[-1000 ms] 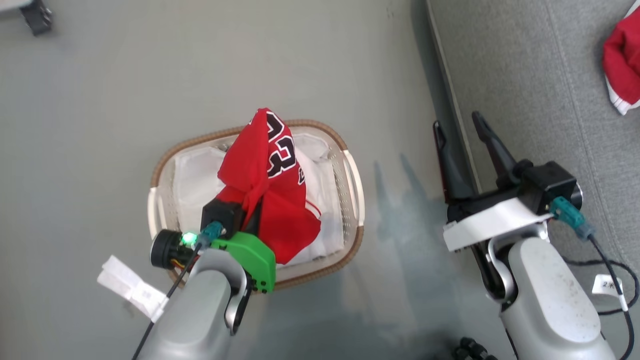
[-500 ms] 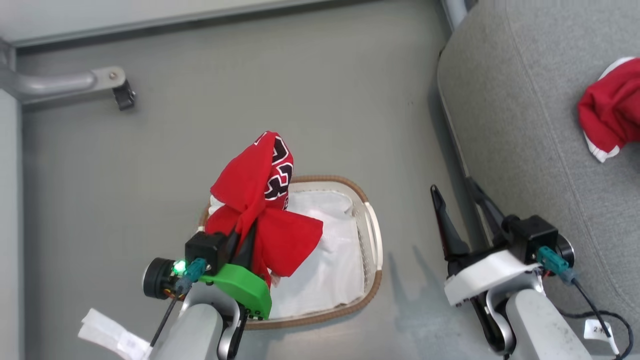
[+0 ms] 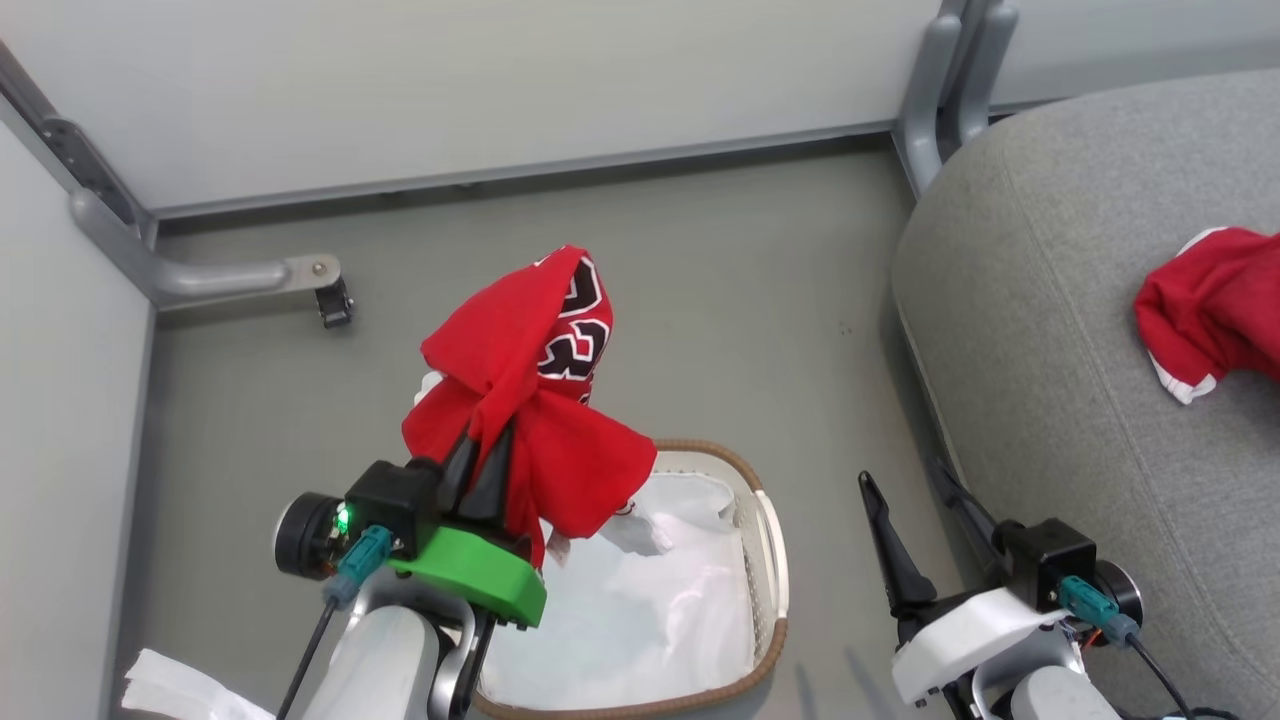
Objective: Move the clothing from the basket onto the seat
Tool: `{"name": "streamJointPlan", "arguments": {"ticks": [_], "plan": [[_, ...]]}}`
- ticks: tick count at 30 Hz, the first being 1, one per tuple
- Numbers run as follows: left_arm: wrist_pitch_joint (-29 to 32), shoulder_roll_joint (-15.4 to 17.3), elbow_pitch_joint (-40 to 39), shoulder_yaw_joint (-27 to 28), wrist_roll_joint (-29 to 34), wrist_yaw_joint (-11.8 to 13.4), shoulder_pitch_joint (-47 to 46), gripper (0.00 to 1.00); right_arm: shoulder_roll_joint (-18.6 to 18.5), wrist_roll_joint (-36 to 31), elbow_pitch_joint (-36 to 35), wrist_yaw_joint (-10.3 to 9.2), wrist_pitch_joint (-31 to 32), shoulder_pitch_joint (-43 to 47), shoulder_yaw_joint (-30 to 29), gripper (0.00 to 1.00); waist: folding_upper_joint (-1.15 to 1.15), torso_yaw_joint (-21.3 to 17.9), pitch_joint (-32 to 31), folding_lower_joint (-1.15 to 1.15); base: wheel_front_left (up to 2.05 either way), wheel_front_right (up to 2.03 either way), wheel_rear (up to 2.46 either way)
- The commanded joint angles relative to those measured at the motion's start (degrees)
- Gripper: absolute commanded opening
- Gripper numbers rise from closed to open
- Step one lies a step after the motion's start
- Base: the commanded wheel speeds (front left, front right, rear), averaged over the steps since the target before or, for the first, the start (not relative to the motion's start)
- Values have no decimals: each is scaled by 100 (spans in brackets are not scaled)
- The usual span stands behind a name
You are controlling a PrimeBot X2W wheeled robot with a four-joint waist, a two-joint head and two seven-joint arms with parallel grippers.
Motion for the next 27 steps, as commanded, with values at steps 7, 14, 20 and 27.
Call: {"name": "streamJointPlan", "arguments": {"ticks": [7, 14, 20, 27], "plan": [[-5, 24, -754, -67, 101, -66, -84, 0, -27, 50, 66, -6, -11, 239, 7, 100, 0, 44, -380, 0, 0, 0, 0], [-4, 25, -1493, -180, 47, -80, -139, 0, -25, 24, 44, -6, -11, 290, 53, 100, 0, 50, -429, 0, 0, 0, 0], [-4, 25, -1608, -312, -21, -72, -88, 0, -25, -28, -178, -6, -11, -48, 397, 100, 0, 84, -357, 0, 0, 0, 0], [-5, 25, -1543, -480, -133, -41, -139, 0, -27, -119, -800, -6, -11, -742, 1161, 100, 0, 237, -295, 0, 0, 0, 0]]}}
